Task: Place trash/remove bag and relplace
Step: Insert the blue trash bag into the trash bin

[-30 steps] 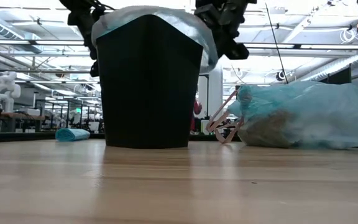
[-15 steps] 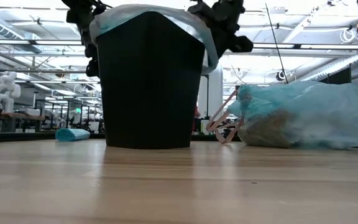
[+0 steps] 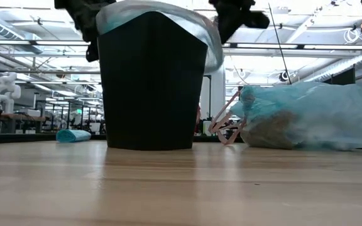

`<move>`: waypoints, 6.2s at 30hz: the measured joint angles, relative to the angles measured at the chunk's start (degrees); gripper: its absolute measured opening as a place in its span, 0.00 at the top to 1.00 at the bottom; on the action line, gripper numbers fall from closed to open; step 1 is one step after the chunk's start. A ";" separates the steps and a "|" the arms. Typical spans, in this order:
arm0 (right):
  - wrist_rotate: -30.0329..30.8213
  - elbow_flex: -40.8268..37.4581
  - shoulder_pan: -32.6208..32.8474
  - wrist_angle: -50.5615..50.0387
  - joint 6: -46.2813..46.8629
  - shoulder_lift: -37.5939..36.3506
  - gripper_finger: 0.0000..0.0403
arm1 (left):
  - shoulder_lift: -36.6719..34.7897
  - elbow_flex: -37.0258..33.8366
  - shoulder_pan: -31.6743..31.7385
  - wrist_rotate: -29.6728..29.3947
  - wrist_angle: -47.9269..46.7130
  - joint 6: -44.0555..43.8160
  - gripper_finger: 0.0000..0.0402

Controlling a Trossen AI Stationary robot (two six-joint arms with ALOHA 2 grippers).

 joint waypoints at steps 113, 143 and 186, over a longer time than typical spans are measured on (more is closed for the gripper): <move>4.16 -33.79 15.15 39.00 10.68 -32.30 1.00 | -28.25 -36.20 -40.83 -22.69 50.99 -28.29 0.52; 1.29 -33.81 16.29 36.82 14.25 -24.15 1.00 | -26.43 -36.20 -40.83 -26.46 56.15 -19.46 0.52; -8.05 -33.79 14.86 37.91 10.85 -23.17 1.00 | -18.38 -36.26 -40.83 -23.06 58.89 -25.46 0.52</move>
